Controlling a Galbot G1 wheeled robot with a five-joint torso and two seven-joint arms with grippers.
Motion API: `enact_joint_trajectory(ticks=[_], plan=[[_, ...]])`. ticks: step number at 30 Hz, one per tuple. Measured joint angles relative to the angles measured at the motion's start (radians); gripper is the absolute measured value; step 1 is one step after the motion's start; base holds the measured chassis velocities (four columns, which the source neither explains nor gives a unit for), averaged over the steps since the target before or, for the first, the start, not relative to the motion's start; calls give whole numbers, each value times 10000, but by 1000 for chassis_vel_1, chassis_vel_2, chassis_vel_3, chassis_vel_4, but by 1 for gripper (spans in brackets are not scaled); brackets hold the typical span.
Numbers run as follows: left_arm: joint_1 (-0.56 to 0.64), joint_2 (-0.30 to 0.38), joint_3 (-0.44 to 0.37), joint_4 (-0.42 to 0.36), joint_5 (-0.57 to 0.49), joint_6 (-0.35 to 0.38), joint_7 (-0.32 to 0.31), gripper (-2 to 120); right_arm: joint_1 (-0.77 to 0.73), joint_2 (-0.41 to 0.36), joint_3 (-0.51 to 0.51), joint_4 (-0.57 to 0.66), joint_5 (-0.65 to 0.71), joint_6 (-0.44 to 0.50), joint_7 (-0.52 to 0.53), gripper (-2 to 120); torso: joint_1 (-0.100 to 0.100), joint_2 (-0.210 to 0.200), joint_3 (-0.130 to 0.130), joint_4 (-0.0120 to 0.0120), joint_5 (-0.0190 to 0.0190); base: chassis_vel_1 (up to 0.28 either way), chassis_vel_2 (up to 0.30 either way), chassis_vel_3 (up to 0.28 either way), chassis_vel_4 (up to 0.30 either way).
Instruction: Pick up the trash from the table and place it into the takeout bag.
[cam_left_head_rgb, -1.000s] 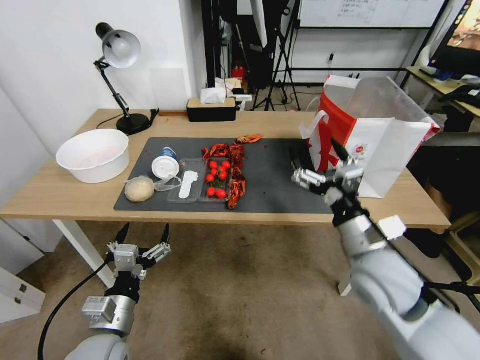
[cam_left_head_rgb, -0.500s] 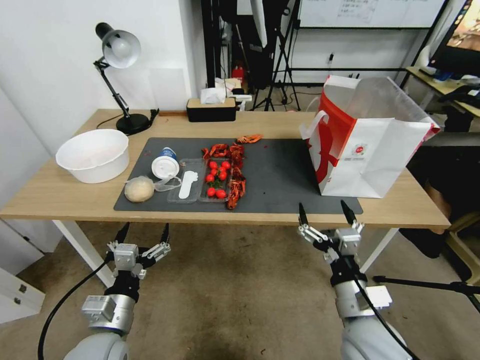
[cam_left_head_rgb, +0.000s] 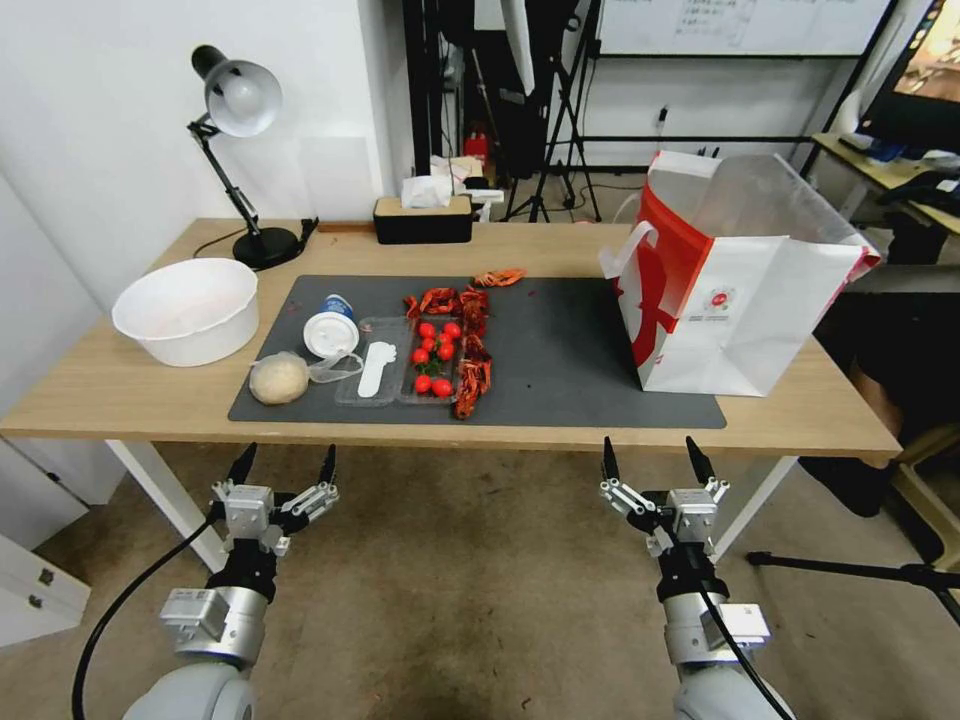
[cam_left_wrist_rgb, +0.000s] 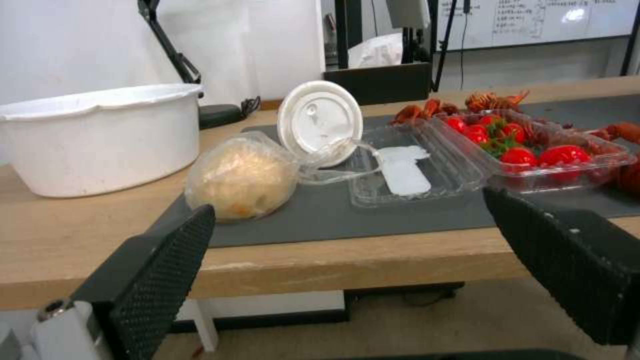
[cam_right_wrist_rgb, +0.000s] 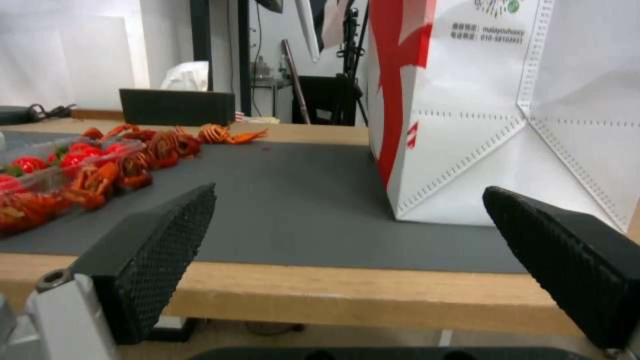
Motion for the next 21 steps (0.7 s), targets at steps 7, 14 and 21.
enact_joint_trajectory(ticks=[7,14,21], plan=[[-244,306,11,39,0,49,-39,100,70,83,-54,-114,-19,2,29,100,0,0,0,0,0,0,0,0,0],[-1168,1435,0,542,-308,665,-288,100,124,107,-82,-102,-44,-17,35,100,0,0,1,-1,-1,0,0,0,0],[-2120,2337,166,1253,-777,1174,-320,100,124,158,-84,-45,-110,-38,41,100,0,-1,1,0,-1,0,0,0,0]])
